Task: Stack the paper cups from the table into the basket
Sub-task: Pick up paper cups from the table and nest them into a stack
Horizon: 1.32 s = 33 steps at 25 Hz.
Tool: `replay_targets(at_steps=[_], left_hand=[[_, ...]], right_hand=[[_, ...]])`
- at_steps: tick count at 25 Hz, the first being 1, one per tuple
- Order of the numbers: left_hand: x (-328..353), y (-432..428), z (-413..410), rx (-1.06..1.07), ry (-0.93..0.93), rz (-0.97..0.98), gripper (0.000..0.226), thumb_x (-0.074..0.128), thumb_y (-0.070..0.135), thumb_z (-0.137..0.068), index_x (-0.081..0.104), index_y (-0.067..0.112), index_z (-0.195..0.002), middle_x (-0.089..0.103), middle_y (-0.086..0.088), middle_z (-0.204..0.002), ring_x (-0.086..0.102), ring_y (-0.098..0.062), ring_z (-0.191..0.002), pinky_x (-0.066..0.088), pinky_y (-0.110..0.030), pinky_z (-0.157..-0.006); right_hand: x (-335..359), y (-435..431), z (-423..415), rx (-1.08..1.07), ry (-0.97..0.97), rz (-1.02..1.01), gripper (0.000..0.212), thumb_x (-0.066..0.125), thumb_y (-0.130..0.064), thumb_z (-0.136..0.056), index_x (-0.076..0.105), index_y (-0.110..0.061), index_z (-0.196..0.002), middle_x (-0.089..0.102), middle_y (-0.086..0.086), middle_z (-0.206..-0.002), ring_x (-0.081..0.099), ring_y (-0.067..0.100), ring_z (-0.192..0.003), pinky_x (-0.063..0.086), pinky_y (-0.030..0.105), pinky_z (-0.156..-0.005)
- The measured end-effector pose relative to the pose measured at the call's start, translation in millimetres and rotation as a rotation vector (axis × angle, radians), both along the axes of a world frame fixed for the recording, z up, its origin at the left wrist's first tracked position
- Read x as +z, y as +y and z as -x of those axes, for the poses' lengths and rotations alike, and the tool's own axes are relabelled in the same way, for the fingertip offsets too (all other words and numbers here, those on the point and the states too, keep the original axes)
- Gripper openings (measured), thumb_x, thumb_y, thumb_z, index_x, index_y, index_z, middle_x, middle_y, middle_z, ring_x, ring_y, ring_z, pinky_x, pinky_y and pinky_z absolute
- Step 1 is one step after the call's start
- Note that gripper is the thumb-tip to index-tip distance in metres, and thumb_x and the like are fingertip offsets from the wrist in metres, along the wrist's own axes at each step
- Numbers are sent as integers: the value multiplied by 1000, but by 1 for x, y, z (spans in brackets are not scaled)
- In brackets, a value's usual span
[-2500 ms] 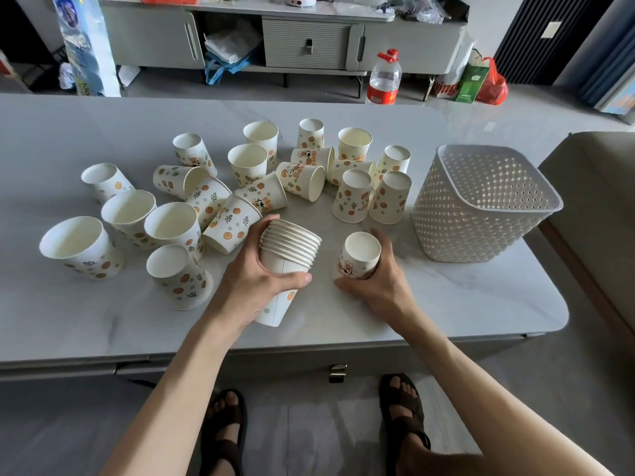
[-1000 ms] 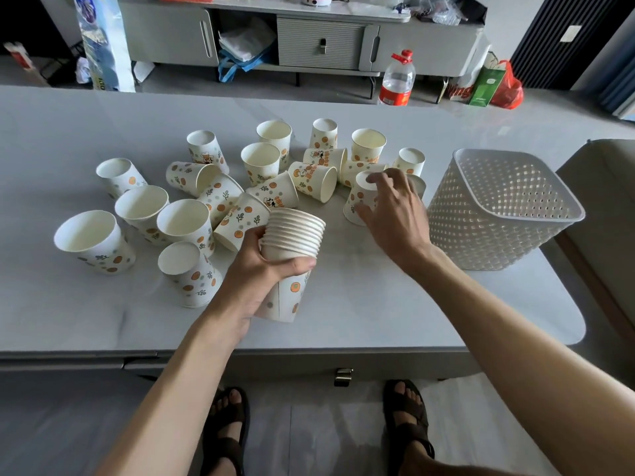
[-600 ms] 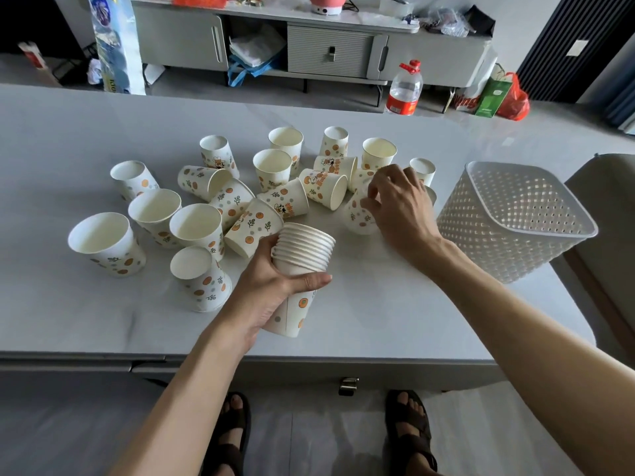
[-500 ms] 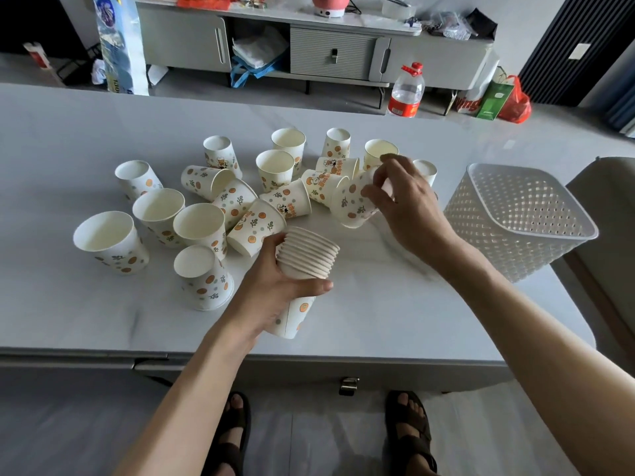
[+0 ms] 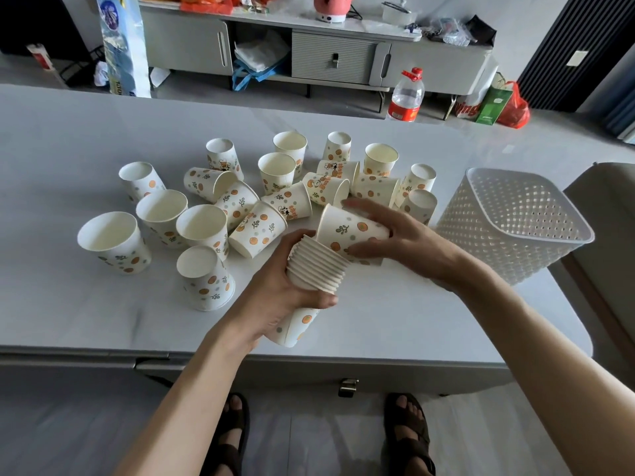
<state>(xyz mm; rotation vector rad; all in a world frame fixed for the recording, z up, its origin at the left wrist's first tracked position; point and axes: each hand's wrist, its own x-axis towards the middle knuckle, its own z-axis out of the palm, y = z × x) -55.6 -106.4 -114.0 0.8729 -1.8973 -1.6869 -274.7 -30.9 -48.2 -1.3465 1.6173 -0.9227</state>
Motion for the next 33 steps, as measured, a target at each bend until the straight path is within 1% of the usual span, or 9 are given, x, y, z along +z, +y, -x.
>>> replay_targets(at_steps=[3, 6, 9, 13, 20, 23, 28, 30, 33], left_hand=[[-1, -3, -3, -38, -94, 96, 92, 91, 34, -51, 45, 50, -128, 64, 17, -106, 66, -8, -95, 59, -41, -84], [-2, -5, -4, -71, -157, 138, 92, 90, 38, -50, 43, 54, -127, 64, 14, -108, 64, -9, -98, 56, -45, -87], [-4, -5, -6, -60, -154, 138, 91, 89, 39, -50, 43, 54, -128, 64, 21, -104, 65, -2, -93, 57, -36, -83], [-3, -3, -4, -29, -91, 97, 95, 90, 33, -53, 40, 58, -130, 61, 29, -107, 63, 3, -95, 54, -26, -81], [5, -1, -1, 55, 57, 77, 105, 90, 22, -56, 35, 50, -141, 59, 21, -116, 61, 4, -99, 56, -22, -78], [7, 2, -1, 49, 26, 123, 103, 89, 26, -56, 35, 49, -141, 55, 19, -121, 60, 2, -98, 57, -24, -79], [8, 3, 0, 88, 7, 116, 102, 90, 36, -48, 41, 47, -137, 56, 15, -125, 61, -7, -105, 56, -43, -89], [6, 2, 2, 111, 21, 99, 103, 92, 40, -45, 43, 44, -135, 56, 15, -128, 59, -8, -111, 52, -39, -96], [1, -1, 2, 136, 32, 41, 100, 91, 41, -43, 46, 46, -131, 60, 17, -120, 59, -5, -109, 51, -26, -91]], right_hand=[[10, -8, 1, 173, 353, -105, 74, 72, -52, -79, 28, -68, -136, 65, -13, -117, 65, 3, -100, 52, 19, -83], [9, -16, -5, 231, 467, -115, 65, 66, -63, -78, 33, -65, -134, 67, -10, -112, 68, 11, -94, 56, 28, -80], [3, -16, -9, 41, 340, 24, 40, 74, -47, -80, 57, -36, -114, 69, -6, -97, 72, 15, -80, 62, 30, -64], [-3, -13, -18, -394, -265, 257, 33, 73, -27, -83, 66, -2, -103, 74, 16, -98, 74, 23, -90, 59, 42, -78], [-26, -1, -50, -133, -143, -11, 57, 49, -69, -85, 72, -18, -93, 72, 4, -96, 65, 19, -95, 46, 35, -93], [-28, -4, -51, -139, -351, -73, 53, 42, -57, -94, 71, -13, -103, 71, 7, -100, 68, 18, -96, 53, 38, -97], [-35, -7, -50, -99, -272, -124, 48, 43, -58, -96, 68, -19, -108, 70, 13, -110, 67, 27, -105, 54, 41, -97], [-34, -13, -38, -189, -76, -26, 50, 44, -61, -93, 65, -20, -111, 70, 8, -110, 66, 27, -103, 52, 46, -96], [-33, -27, 10, -542, 721, 109, 45, 60, -44, -88, 56, -15, -123, 61, 10, -125, 55, 31, -115, 46, 42, -92]])
